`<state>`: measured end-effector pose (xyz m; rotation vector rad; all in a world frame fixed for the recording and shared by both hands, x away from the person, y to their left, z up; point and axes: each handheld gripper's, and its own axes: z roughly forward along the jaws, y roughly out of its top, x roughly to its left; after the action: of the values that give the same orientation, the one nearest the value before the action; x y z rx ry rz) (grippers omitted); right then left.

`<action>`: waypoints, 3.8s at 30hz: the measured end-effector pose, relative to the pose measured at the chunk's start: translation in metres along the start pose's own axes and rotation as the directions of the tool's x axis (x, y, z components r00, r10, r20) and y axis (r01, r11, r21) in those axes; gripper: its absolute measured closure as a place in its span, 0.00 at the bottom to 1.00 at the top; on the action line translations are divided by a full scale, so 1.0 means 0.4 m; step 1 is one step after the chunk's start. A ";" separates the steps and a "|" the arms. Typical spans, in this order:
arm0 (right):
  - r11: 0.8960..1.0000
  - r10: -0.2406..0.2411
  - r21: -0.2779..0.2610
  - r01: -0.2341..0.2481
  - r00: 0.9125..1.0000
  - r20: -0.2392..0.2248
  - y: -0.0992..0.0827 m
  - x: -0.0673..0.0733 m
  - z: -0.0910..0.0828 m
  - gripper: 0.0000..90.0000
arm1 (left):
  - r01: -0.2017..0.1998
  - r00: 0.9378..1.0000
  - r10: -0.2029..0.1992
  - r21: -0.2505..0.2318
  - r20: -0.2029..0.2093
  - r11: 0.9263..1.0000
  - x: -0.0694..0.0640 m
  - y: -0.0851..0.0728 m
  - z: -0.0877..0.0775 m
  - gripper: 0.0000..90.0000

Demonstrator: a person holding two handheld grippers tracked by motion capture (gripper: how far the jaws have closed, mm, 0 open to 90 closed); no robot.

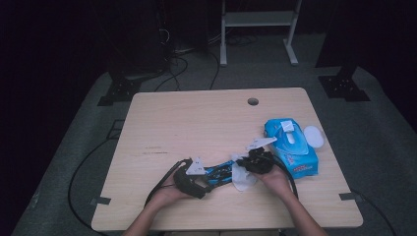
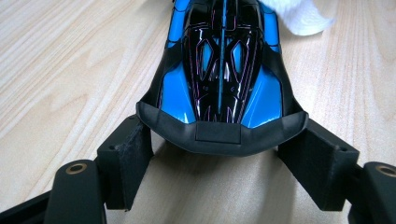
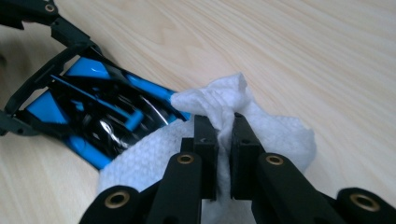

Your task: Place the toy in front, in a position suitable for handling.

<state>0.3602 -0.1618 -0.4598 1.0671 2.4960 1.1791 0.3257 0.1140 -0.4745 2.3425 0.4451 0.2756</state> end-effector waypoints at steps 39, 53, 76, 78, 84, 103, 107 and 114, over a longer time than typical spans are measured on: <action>0.998 -0.043 -0.051 0.040 0.997 -0.065 -0.050 0.052 -0.034 0.93 | 0.394 0.912 -0.380 -0.071 0.155 0.916 0.061 -0.010 -0.023 0.45; 0.992 -0.108 -0.062 0.107 0.994 -0.006 -0.058 0.078 -0.040 0.94 | 0.353 0.934 -0.345 -0.088 0.098 0.931 0.045 -0.006 -0.031 0.55; 0.987 -0.150 -0.058 0.150 0.989 0.002 -0.066 0.100 -0.045 0.94 | 0.449 0.881 -0.444 0.005 0.166 0.893 0.062 -0.003 -0.036 0.58; 0.987 -0.153 -0.059 0.153 0.988 0.003 -0.066 0.100 -0.045 0.94 | 0.438 0.888 -0.431 -0.006 0.157 0.899 0.058 -0.004 -0.039 0.59; 0.987 -0.156 -0.050 0.154 0.988 -0.023 -0.068 0.099 -0.053 0.93 | 0.360 0.929 -0.353 -0.043 0.110 0.932 0.034 0.003 -0.046 0.61; 0.996 -0.084 -0.040 0.079 0.983 -0.165 -0.041 0.001 -0.082 0.70 | 0.040 0.992 -0.057 -0.147 -0.110 0.988 -0.069 -0.007 -0.069 0.61; 0.998 -0.059 -0.019 0.057 0.981 -0.184 -0.041 -0.012 -0.072 0.57 | -0.039 0.987 0.017 -0.138 -0.159 0.990 -0.090 -0.006 -0.071 0.61; 0.999 0.001 0.032 0.009 0.956 -0.293 -0.033 -0.033 -0.040 0.50 | -0.055 0.984 0.025 -0.166 -0.175 0.985 -0.098 -0.016 -0.071 0.60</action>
<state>0.3558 -0.1859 -0.4604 0.9547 2.7439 1.3907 0.2791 0.1205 -0.4616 2.1709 0.4400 0.5188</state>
